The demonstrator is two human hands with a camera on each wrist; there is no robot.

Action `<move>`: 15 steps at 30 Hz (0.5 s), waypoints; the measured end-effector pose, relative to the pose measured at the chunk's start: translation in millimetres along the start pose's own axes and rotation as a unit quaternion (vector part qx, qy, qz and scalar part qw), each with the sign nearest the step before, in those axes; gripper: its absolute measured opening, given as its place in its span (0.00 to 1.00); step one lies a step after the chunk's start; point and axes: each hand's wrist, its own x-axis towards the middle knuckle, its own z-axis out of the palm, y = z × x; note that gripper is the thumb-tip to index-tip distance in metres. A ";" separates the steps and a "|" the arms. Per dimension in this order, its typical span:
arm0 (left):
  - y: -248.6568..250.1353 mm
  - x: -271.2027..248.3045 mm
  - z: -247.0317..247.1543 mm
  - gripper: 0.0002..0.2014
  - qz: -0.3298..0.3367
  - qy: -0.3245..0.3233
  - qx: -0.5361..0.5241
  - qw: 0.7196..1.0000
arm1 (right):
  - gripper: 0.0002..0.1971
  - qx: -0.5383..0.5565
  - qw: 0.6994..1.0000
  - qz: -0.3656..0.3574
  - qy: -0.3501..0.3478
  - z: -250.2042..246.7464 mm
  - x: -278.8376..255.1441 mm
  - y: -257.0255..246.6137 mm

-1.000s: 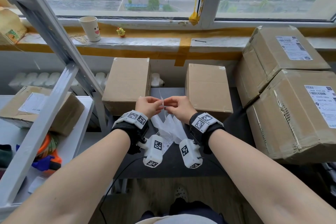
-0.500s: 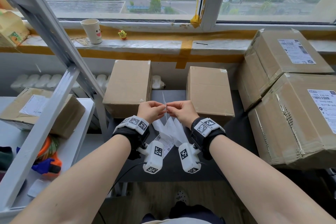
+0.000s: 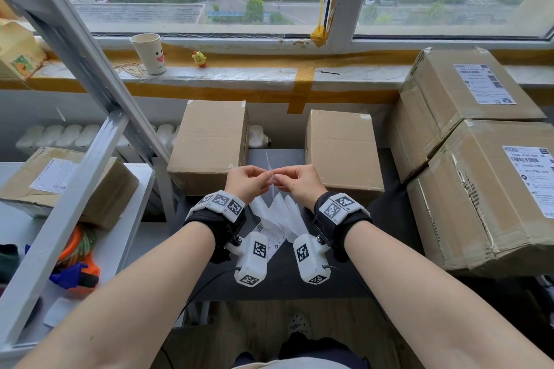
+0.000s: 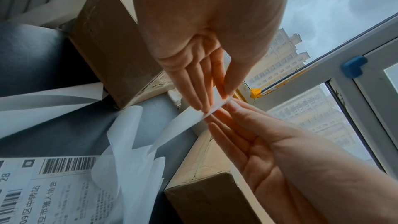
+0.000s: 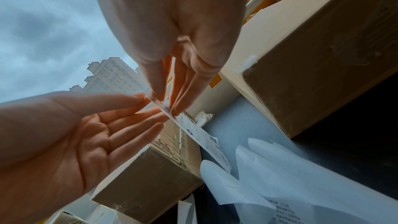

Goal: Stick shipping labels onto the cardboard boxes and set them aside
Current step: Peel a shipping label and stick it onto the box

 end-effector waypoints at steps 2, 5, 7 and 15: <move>-0.2 0.7 -0.1 0.06 0.005 0.002 0.021 1.000 | 0.10 -0.002 1.000 0.000 -0.001 0.0 -1.4 -0.6; -0.7 2.2 0.4 0.09 0.011 0.005 0.043 0.999 | 0.10 0.001 1.000 0.000 -0.002 0.6 -3.6 -1.1; -0.4 2.1 1.3 0.10 0.015 0.009 0.051 0.999 | 0.10 0.005 1.000 0.002 -0.002 1.1 -5.1 -2.1; 1.5 2.5 1.3 0.10 0.017 -0.006 0.047 0.999 | 0.14 0.056 0.998 0.016 -0.002 -3.1 -10.1 -4.4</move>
